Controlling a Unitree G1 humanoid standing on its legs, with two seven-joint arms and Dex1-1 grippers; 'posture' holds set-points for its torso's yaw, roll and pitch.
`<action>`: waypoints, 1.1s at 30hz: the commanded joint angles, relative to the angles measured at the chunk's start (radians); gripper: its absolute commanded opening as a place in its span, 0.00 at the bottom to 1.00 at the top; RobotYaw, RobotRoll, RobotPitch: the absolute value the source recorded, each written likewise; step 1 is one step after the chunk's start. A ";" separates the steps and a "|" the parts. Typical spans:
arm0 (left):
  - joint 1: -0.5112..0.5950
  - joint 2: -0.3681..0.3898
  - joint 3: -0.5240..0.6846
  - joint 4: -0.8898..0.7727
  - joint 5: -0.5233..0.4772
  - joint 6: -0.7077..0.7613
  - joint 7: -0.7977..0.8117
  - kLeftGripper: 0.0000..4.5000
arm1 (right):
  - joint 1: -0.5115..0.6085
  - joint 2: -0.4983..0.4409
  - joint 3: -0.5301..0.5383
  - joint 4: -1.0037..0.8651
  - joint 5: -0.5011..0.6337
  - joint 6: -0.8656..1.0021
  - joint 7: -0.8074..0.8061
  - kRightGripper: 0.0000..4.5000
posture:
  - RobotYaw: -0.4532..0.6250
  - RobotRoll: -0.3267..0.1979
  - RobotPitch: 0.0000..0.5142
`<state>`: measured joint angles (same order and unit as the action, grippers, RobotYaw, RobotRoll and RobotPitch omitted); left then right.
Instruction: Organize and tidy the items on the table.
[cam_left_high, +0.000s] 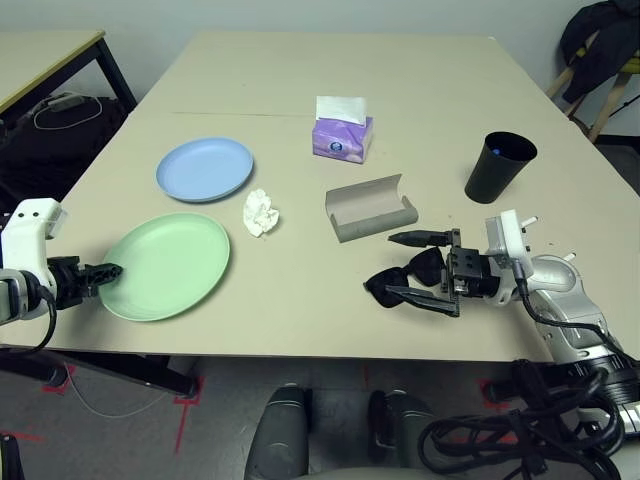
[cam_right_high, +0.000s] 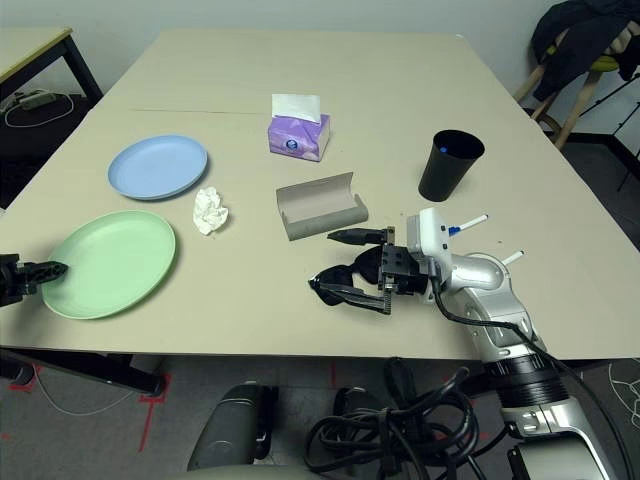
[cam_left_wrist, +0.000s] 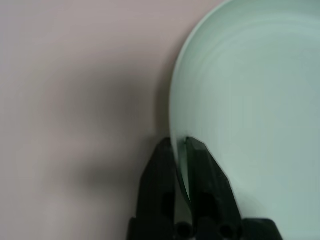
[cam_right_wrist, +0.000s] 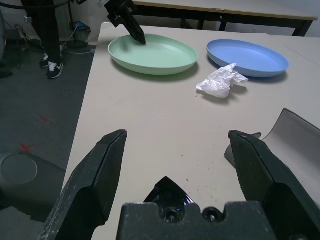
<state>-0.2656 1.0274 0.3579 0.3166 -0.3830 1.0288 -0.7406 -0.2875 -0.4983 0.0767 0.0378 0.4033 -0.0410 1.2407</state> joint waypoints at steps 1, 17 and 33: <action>0.019 -0.002 -0.013 -0.017 -0.006 0.046 0.000 0.01 | 0.001 -0.006 0.012 -0.022 -0.008 0.006 -0.005 1.00 | 0.57 0.62 0.12; -0.118 -0.086 0.268 -0.198 -0.133 0.340 0.169 0.01 | -0.034 0.002 0.015 0.032 -0.020 -0.003 0.004 1.00 | 0.60 0.62 0.11; -0.614 -0.357 0.228 0.319 0.015 -0.082 0.595 0.01 | -0.051 0.040 -0.043 0.043 0.007 0.021 -0.095 1.00 | 0.58 0.62 0.12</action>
<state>-0.8595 0.6840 0.5972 0.5880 -0.3901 1.0050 -0.1866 -0.3380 -0.4653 0.0606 0.0806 0.3952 -0.0322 1.1795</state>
